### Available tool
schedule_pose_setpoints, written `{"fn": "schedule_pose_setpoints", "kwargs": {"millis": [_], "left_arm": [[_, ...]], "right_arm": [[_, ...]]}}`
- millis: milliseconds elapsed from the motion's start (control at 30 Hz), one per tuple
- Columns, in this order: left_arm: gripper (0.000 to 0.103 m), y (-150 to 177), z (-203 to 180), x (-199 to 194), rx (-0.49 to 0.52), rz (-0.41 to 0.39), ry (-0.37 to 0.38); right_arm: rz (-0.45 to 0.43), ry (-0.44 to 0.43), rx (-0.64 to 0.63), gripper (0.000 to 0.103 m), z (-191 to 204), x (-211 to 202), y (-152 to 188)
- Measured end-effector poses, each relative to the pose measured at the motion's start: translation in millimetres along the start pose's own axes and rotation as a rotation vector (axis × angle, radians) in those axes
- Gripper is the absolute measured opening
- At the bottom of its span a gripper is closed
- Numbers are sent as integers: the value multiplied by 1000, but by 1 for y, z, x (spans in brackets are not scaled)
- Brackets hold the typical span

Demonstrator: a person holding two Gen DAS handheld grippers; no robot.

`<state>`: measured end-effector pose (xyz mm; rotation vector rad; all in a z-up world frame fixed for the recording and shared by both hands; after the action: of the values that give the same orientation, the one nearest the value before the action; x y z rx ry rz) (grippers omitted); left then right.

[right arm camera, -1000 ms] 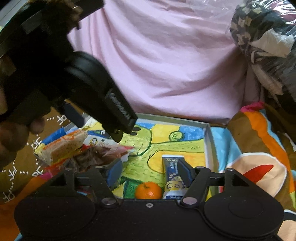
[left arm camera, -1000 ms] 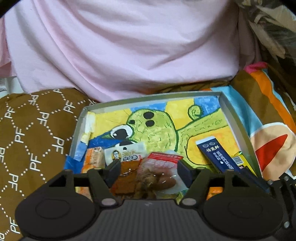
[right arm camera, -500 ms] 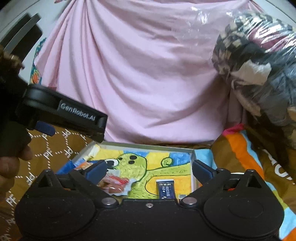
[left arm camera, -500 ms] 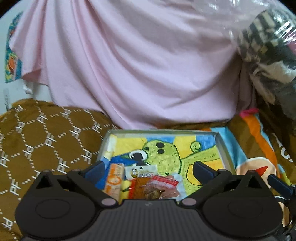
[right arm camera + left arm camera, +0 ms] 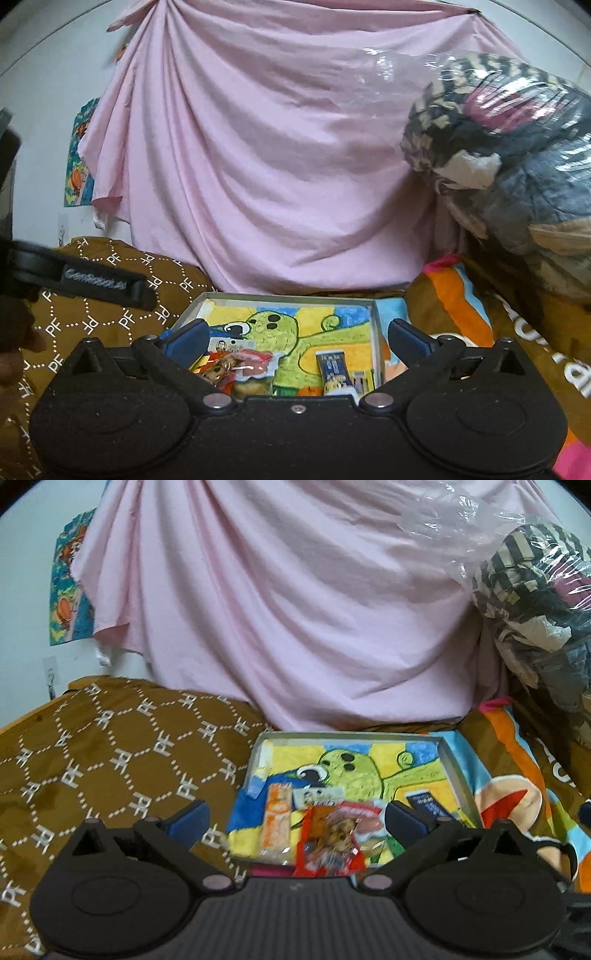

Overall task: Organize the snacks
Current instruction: 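Open both tools to release the snacks in the tray and lift away, then move both tools back over the gold pack and jerky pack beside the tray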

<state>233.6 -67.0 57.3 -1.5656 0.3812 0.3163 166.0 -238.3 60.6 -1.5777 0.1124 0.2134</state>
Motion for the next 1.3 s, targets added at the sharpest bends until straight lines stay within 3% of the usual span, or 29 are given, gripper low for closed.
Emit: {"fn": "schedule_pose_setpoints", "kwargs": {"millis": [233, 567, 933, 1300], "left_arm": [[103, 31, 24, -25, -4, 27, -19], [103, 91, 44, -43, 13, 92, -52], [103, 153, 59, -26, 22, 222, -67], [103, 168, 60, -10, 35, 265, -60]], "right_arm": [[47, -1, 47, 102, 5, -33, 25], [181, -35, 22, 102, 20, -53, 70], [391, -59, -24, 102, 34, -26, 126], [457, -54, -22, 102, 34, -10, 143]]}}
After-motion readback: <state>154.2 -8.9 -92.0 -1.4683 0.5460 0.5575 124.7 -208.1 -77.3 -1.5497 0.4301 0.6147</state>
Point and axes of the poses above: each gripper's, at about its wrist camera, not at the fingertips, and x roughly the way its jaws point, z to its left, y to its underside, the point moved 9 cm from there along x, roughly the way its jaws point, and after that the axes turned 2 degrees about -y, right-handed, at the moved point
